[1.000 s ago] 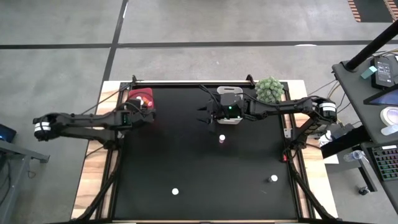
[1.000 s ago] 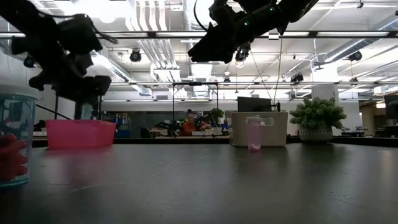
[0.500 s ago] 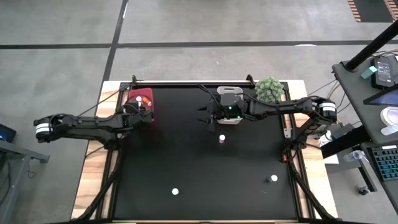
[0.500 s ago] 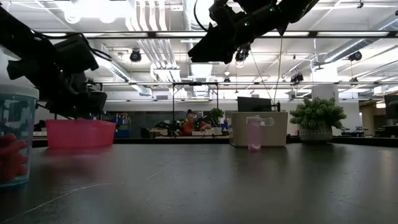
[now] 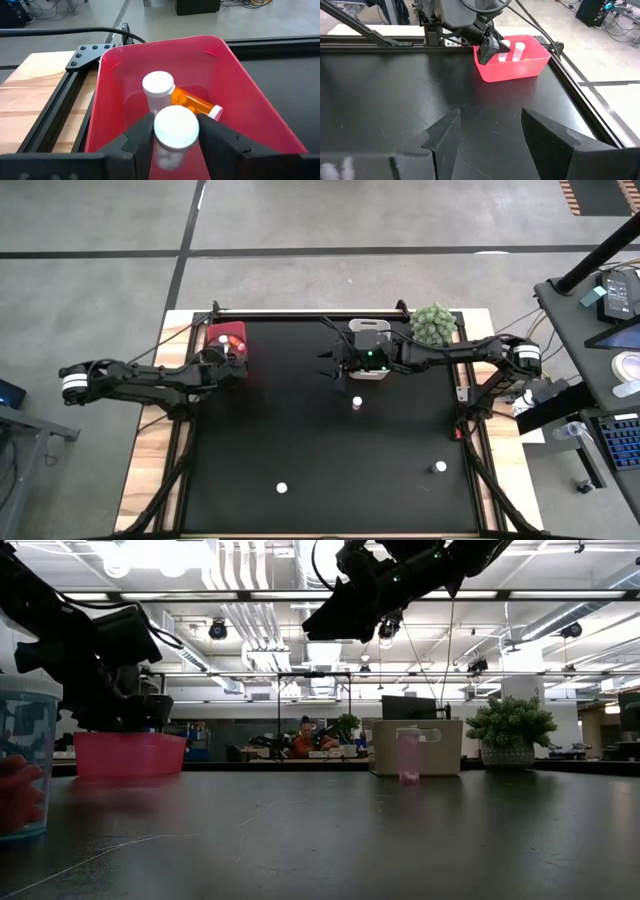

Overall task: Pick and place medicine bottles into bin by pill shape (circle, oval)
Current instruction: Put the green tablet bottle into the red bin, then put pink tablet bottle into the red bin

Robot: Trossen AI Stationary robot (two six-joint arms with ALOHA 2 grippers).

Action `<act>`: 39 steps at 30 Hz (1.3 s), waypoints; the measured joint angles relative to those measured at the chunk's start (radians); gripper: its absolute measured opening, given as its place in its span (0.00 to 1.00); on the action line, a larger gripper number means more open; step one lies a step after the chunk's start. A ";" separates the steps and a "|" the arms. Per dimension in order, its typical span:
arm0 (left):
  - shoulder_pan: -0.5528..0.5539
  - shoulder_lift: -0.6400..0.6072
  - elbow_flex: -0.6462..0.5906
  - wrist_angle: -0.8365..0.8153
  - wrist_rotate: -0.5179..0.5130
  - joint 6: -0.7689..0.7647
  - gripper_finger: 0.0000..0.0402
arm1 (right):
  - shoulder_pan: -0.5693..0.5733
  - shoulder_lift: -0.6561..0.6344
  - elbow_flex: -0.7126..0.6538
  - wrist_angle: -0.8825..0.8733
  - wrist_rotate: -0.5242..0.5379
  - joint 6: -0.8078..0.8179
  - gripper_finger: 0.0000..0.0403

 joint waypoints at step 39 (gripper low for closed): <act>-0.002 -0.243 0.115 -0.150 0.281 0.271 0.44 | 0.000 0.000 0.010 -0.117 0.000 0.055 0.50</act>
